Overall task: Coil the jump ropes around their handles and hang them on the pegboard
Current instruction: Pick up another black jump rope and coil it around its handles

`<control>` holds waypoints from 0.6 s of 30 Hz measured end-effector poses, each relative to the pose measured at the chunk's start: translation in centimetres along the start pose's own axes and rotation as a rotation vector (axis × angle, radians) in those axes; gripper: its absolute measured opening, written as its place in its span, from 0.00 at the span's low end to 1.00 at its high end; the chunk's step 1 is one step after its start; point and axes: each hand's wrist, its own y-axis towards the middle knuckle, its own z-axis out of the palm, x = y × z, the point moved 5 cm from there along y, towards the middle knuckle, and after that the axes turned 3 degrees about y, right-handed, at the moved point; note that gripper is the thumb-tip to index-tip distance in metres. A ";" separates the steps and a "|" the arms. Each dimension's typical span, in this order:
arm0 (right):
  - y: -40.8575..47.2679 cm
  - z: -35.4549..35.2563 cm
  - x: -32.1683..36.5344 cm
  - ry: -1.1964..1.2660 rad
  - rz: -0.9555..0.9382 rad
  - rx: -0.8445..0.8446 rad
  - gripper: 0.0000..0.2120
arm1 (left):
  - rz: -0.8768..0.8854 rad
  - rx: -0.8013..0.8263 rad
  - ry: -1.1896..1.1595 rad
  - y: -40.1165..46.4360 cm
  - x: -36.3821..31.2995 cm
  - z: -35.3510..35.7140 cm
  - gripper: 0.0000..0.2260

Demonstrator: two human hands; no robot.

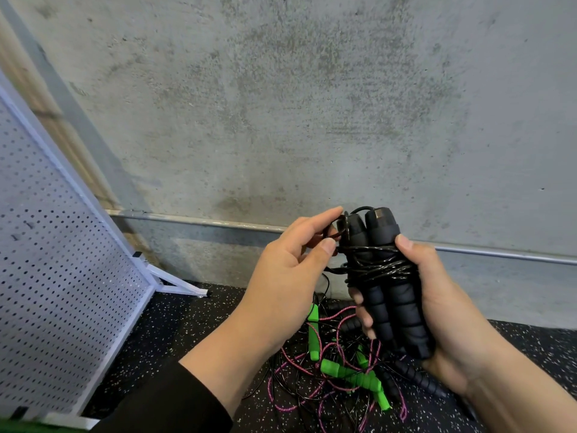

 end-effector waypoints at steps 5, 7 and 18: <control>0.1 -0.2 0.2 -0.010 0.007 -0.016 0.34 | -0.103 -0.054 -0.200 0.1 0.7 0.3 0.14; 0.1 -0.4 0.3 -0.017 0.013 -0.026 0.35 | -0.103 -0.068 -0.224 0.3 0.8 0.2 0.12; -0.1 -0.5 0.3 -0.127 0.009 -0.094 0.35 | -0.095 -0.096 -0.162 0.0 0.3 -0.3 0.11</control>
